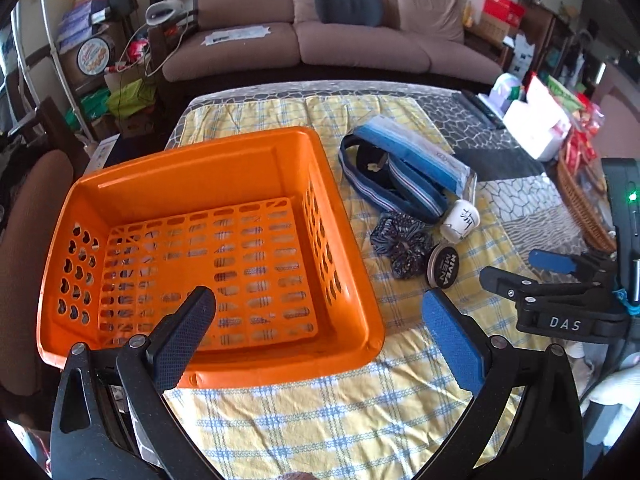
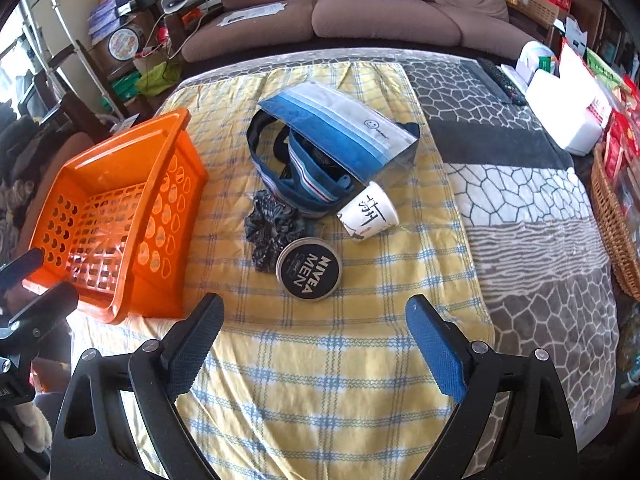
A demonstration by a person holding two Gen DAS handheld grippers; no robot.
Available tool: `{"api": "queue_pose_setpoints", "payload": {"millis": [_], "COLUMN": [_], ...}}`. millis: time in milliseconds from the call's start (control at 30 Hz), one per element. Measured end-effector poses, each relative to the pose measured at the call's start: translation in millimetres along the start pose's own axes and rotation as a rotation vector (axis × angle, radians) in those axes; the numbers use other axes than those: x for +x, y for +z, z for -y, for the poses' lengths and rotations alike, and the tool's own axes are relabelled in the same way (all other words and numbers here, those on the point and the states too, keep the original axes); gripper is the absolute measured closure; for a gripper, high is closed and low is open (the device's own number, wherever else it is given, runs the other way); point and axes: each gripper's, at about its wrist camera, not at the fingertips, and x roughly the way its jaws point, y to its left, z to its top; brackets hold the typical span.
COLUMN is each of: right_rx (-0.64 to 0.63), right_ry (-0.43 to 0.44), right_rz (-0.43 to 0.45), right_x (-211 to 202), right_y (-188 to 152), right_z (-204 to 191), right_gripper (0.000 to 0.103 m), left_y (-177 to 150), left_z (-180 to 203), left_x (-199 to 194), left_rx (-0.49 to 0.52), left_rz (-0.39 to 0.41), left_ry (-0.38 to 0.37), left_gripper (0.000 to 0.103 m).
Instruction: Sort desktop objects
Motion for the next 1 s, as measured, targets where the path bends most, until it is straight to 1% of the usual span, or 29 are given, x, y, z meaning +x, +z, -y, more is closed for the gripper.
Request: {"api": "queue_pose_setpoints", "payload": {"millis": [67, 233, 467, 600, 733, 867, 933, 1000], "right_rx": [0.017, 0.061, 0.052, 0.066, 0.053, 0.052, 0.052, 0.051], "right_ry": [0.019, 0.034, 0.035, 0.054, 0.044, 0.038, 0.047, 0.068], "right_rz": [-0.02, -0.053, -0.096, -0.132, -0.168, -0.195, -0.214, -0.236], "right_x": [10, 32, 59, 79, 98, 108, 113, 116], "right_y": [4, 14, 23, 27, 29, 30, 31, 29], "right_z": [5, 18, 17, 14, 11, 13, 14, 14], "right_gripper": [0.011, 0.011, 0.012, 0.014, 0.016, 0.016, 0.021, 0.033], "left_y": [6, 18, 30, 38, 45, 49, 51, 52], "left_z": [-2, -5, 5, 8, 8, 10, 13, 16], "left_x": [7, 25, 44, 50, 54, 57, 59, 61], "left_rx": [-0.022, -0.057, -0.048, -0.043, -0.039, -0.026, -0.018, -0.013], "left_rz": [-0.012, -0.031, -0.053, -0.053, -0.055, -0.058, -0.063, -0.068], "left_ry": [-0.019, -0.05, -0.056, -0.059, -0.059, -0.061, -0.058, -0.06], "left_gripper": [0.0, 0.0, 0.0, 0.0, 0.0, 0.0, 0.0, 0.0]}}
